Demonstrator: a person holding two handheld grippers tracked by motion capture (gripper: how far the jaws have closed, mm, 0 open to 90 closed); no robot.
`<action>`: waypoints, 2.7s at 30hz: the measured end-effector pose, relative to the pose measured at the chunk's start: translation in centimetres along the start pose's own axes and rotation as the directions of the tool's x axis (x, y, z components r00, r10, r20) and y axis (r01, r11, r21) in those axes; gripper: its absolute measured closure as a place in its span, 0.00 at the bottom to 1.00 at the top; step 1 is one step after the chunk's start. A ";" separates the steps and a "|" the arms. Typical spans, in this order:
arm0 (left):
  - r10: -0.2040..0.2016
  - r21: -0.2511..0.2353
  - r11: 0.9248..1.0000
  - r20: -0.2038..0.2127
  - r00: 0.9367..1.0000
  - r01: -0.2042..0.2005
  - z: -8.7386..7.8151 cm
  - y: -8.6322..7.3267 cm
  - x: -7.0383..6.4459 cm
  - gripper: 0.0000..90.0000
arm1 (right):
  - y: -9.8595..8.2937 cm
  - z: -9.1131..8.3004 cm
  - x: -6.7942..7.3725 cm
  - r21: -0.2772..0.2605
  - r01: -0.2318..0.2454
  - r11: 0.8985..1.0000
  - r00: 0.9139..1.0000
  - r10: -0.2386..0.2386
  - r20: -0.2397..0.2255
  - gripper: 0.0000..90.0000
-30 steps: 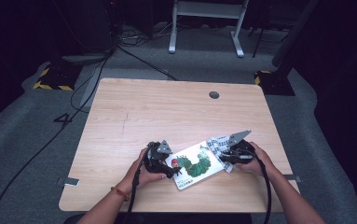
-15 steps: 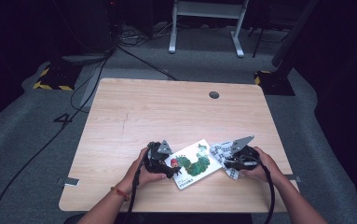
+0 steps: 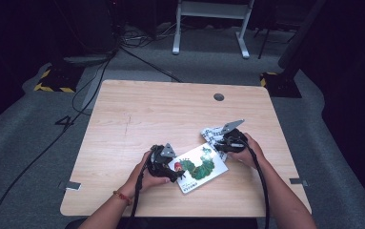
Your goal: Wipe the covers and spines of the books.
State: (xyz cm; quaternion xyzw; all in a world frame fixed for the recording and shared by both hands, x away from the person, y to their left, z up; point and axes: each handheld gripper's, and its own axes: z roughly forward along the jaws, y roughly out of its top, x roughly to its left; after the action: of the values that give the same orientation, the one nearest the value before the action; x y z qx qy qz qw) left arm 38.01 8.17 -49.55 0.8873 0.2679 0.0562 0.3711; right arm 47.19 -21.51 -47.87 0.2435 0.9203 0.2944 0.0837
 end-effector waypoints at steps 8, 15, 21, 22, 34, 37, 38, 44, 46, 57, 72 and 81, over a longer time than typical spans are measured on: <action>-0.002 -0.010 1.000 -0.011 1.000 0.002 0.0 -0.2 -0.2 0.23 | 0.4 0.2 0.1 0.007 -0.017 1.000 1.000 0.016 0.019 0.92; -0.015 -0.016 1.000 -0.006 1.000 0.015 0.0 -0.3 -0.1 0.23 | -1.5 -2.0 1.4 0.096 0.076 0.992 0.996 -0.070 -0.056 0.92; 0.001 -0.010 1.000 -0.018 1.000 -0.002 -0.1 -0.2 -0.2 0.23 | -3.9 -3.8 2.8 0.115 0.104 0.988 0.991 -0.094 -0.090 0.92; 0.000 -0.009 1.000 -0.020 1.000 0.000 -0.1 -0.1 -0.3 0.23 | -4.2 -4.0 3.0 0.114 0.107 0.988 0.991 -0.097 -0.093 0.92; -0.003 -0.007 1.000 -0.021 1.000 0.003 -0.1 -0.1 -0.3 0.23 | -7.7 -6.5 4.9 0.106 0.106 0.989 0.989 -0.094 -0.110 0.91; -0.029 -0.010 1.000 -0.007 1.000 0.029 -0.1 -0.2 -0.1 0.23 | -8.4 -7.1 4.8 0.124 0.096 0.988 0.993 -0.087 -0.075 0.90; -0.038 -0.006 0.999 -0.002 0.999 0.038 -0.1 -0.3 0.0 0.23 | -8.6 -7.3 4.6 0.128 0.088 0.988 0.995 -0.081 -0.058 0.90; -0.059 -0.006 0.998 -0.028 0.998 0.059 -1.2 -0.5 0.4 0.23 | -9.2 -7.7 3.2 0.116 -0.005 0.993 0.999 0.001 0.035 0.81; -0.039 -0.013 0.999 -0.036 0.999 0.039 -1.9 -0.6 0.3 0.23 | -9.2 -7.7 3.2 0.115 -0.010 0.993 0.999 0.006 0.039 0.80; -0.004 0.062 0.998 -0.075 0.997 0.008 -3.9 -3.0 -0.3 0.24 | -9.9 -7.8 1.3 0.072 -0.131 0.989 0.980 0.118 0.162 0.77; 0.049 0.064 0.997 -0.062 0.997 -0.045 -3.0 -3.3 -1.2 0.31 | -6.7 -8.4 4.0 -0.097 -0.028 0.995 0.992 0.040 0.124 0.47; 0.021 0.054 0.998 -0.110 0.994 -0.015 -2.5 -2.9 -1.2 0.31 | -6.2 -6.6 6.3 -0.061 0.001 0.998 0.999 0.001 0.040 0.41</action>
State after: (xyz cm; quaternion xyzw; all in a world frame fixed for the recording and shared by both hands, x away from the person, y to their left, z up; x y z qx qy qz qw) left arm 34.98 10.81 -49.65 0.8948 0.2816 0.1013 0.3315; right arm 37.29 -26.11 -46.15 0.2466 0.9090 0.3175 0.1096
